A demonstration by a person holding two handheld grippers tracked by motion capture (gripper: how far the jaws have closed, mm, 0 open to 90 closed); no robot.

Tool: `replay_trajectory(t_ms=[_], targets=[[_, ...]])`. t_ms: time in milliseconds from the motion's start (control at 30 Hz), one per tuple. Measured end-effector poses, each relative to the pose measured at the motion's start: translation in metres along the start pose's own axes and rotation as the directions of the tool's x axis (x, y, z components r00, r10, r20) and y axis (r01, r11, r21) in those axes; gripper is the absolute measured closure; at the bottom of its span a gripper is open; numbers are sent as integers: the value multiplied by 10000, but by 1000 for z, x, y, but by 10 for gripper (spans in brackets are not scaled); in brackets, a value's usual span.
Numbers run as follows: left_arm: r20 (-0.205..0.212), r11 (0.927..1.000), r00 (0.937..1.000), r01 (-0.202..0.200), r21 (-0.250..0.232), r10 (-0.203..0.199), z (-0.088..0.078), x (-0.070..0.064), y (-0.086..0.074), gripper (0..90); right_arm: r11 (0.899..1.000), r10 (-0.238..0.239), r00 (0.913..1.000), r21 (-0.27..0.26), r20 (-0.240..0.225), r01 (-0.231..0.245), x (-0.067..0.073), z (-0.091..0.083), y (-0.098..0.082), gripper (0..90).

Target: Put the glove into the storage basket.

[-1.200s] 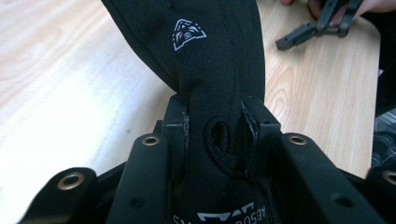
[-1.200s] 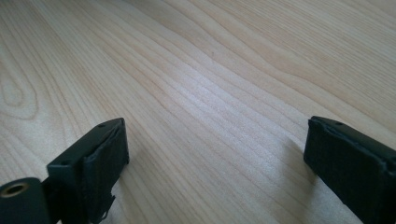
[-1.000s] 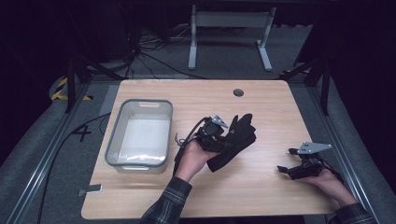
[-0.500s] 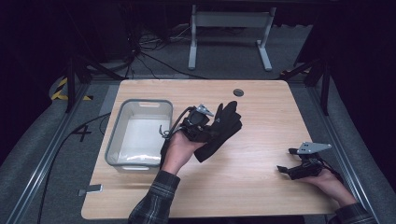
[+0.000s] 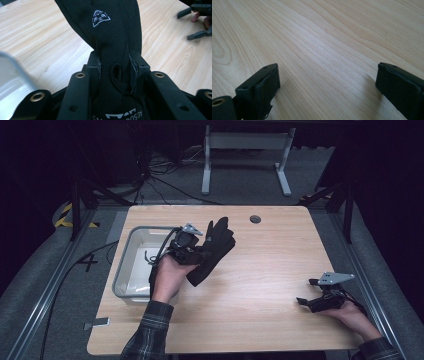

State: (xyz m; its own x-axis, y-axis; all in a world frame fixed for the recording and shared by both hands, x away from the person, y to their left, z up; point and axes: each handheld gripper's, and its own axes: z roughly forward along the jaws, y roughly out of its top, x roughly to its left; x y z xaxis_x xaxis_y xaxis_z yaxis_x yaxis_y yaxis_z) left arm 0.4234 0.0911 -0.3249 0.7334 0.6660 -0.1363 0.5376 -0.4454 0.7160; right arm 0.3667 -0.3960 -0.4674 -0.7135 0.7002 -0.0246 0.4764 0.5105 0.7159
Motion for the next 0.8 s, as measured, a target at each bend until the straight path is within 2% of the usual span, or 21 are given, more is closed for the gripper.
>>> replay_trajectory(t_ms=[167, 333, 433, 467, 700, 800], targets=[[-458, 9993, 9983, 356, -78, -359, -14, 15, -10, 674, 10000, -3, 10000, 0, 1, 3, 0, 0, 0, 57], [-898, 9973, 9933, 711, -204, -726, -26, 29, -21, 674, 10000, -1, 10000, 4, -3, 1, 0, 0, 0, 56], [-1250, 9950, 9872, 959, -281, -987, -33, 38, -31, 674, 10000, 1, 10000, -1, -16, -1, 0, 0, 0, 56], [-1250, 9950, 9872, 959, -281, -987, -33, 38, -31, 674, 10000, 1, 10000, -1, -16, -1, 0, 0, 0, 56], [-1823, 9869, 9699, 1577, -347, -1613, -44, 59, -54, 674, 10000, -4, 10000, -8, -17, 4, 0, 0, 0, 55], [-1891, 9846, 9663, 1715, -327, -1746, -45, 64, -59, 674, 10000, -16, 10000, -17, -11, 16, 0, 0, 0, 55]])
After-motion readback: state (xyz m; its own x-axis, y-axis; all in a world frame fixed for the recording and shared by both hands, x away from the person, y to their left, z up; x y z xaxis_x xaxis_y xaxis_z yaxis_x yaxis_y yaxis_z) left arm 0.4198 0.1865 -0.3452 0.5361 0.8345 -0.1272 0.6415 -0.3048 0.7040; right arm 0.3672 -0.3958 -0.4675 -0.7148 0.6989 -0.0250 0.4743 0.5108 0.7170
